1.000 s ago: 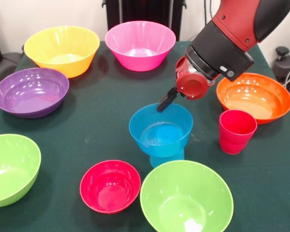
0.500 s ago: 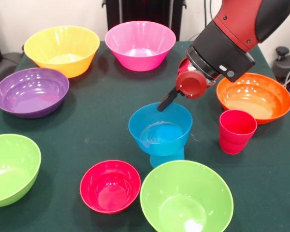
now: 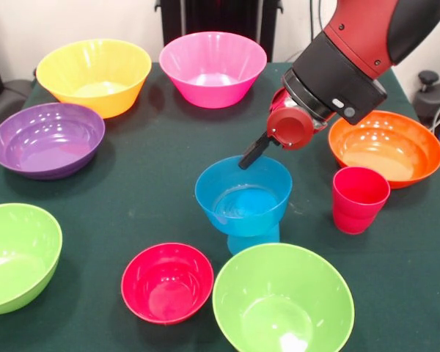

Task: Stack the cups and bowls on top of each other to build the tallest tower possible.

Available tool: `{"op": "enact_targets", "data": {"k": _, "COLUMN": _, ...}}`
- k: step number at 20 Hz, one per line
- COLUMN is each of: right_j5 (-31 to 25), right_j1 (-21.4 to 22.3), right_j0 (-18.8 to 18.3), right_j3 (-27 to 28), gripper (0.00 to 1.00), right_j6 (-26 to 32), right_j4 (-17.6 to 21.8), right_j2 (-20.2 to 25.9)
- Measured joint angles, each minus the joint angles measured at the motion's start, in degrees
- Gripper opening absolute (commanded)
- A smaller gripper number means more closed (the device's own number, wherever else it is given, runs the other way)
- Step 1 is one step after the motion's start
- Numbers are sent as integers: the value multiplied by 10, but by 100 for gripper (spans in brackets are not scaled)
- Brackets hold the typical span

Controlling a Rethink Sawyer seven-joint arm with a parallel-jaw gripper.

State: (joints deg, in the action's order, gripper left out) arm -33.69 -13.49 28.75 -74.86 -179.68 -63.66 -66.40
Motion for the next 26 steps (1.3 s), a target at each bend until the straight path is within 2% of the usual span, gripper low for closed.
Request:
{"op": "enact_targets", "data": {"k": 14, "right_j5": -3, "right_j1": -1, "right_j0": 0, "right_j3": 6, "gripper": 0, "right_j6": 0, "right_j4": 0, "right_j2": -4}}
{"op": "enact_targets", "data": {"k": 26, "right_j5": -39, "right_j1": -1, "right_j0": 0, "right_j3": 24, "gripper": 0, "right_j6": 0, "right_j4": 0, "right_j2": -11}}
